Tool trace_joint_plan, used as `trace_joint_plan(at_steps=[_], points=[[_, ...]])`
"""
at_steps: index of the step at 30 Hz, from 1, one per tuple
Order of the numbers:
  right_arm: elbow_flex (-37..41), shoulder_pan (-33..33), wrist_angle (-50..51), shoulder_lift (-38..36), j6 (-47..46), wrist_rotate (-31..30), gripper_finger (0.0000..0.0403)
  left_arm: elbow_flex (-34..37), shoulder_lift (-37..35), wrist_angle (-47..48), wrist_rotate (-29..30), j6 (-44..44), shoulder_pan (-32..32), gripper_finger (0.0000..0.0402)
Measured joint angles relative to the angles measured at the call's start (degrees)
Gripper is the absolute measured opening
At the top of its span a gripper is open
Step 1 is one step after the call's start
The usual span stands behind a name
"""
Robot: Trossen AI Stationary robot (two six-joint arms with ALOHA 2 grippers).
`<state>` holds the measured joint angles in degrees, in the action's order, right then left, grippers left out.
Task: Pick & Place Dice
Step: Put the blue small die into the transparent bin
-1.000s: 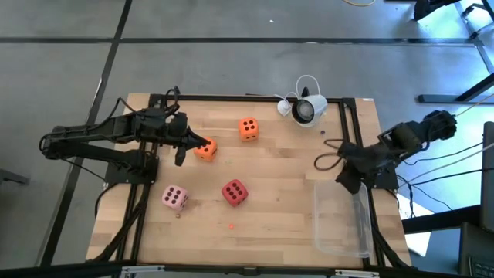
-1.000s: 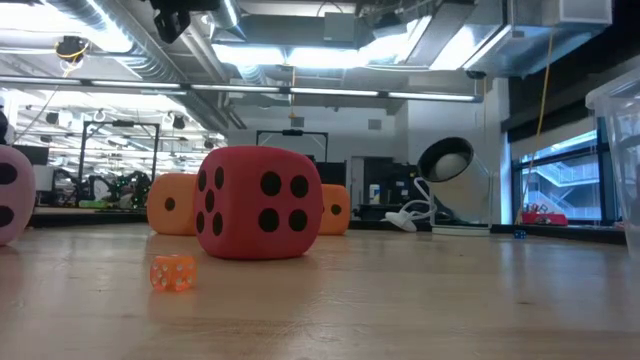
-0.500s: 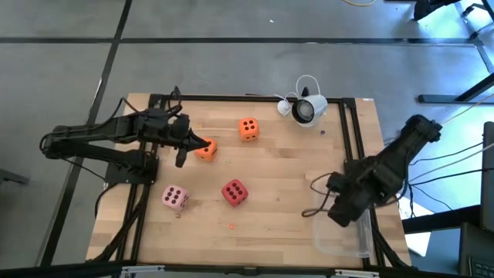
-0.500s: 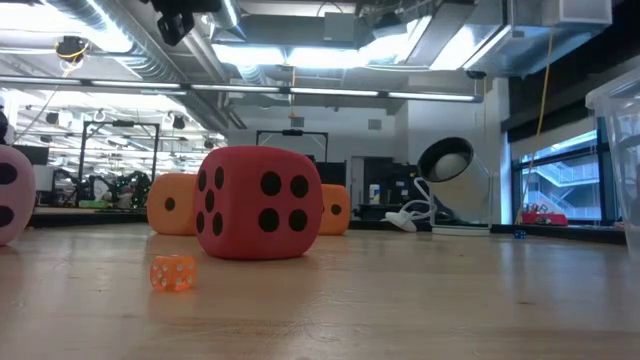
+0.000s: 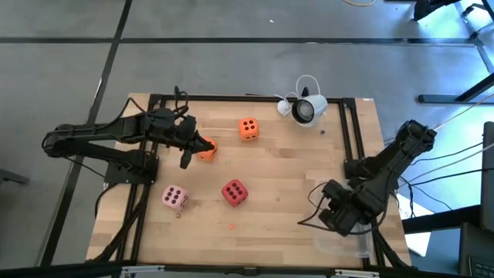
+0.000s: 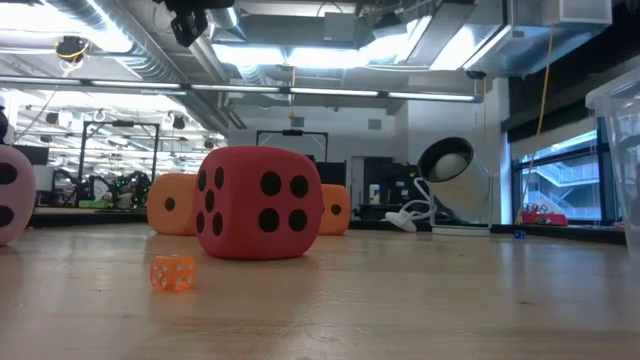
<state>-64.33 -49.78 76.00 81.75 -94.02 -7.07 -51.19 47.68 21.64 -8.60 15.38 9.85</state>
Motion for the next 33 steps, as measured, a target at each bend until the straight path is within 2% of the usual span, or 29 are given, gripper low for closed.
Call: trace_joint_plan(at_steps=[5, 22, 25, 33], points=[[2.84, 0.00, -5.49, 0.31, -0.23, 0.44, 0.0048, -0.01, -0.32, -0.93, -0.01, 0.33, 0.00, 0.0004], [2.92, 0.02, -5.53, 0.31, -1.57, 0.44, 0.0050, -0.01, -0.32, -0.89, 0.00, 0.44, -0.01, 0.0004], [2.92, 0.02, -5.74, 0.31, -2.02, 0.70, 0.0080, -0.01, -0.32, -0.89, -0.01, 0.44, 0.00, 0.0004], [2.94, 0.02, -5.60, 0.31, -5.86, 2.14, 0.0221, -0.01, -0.32, -0.89, -0.01, 0.45, 0.00, 0.0004]])
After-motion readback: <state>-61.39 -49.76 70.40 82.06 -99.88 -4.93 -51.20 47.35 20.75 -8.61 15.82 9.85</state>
